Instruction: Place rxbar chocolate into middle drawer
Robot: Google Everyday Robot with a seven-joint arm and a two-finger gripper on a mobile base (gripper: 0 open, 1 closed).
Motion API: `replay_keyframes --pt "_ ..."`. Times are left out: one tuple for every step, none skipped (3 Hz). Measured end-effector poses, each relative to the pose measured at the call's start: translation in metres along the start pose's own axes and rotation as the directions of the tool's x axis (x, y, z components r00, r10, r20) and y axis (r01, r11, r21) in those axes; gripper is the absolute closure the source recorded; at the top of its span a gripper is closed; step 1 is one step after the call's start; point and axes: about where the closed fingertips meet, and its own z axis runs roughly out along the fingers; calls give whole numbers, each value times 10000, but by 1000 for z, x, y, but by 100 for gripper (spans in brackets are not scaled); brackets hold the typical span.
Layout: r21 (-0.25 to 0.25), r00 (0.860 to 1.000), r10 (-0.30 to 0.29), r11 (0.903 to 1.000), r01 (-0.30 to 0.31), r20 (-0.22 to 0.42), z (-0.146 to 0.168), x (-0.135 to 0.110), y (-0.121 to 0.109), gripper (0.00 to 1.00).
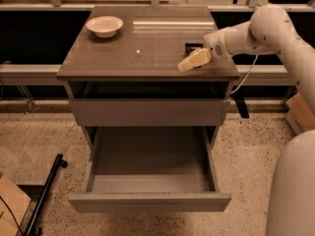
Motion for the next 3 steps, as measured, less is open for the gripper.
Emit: replay_keyframes --pt "-17 9999 105 9999 -105 27 23 5 -16 0" --pt "-108 9999 163 9998 -163 -14 37 9 -21 0" --pt "-144 9998 176 9997 -178 -84 40 12 -22 18"
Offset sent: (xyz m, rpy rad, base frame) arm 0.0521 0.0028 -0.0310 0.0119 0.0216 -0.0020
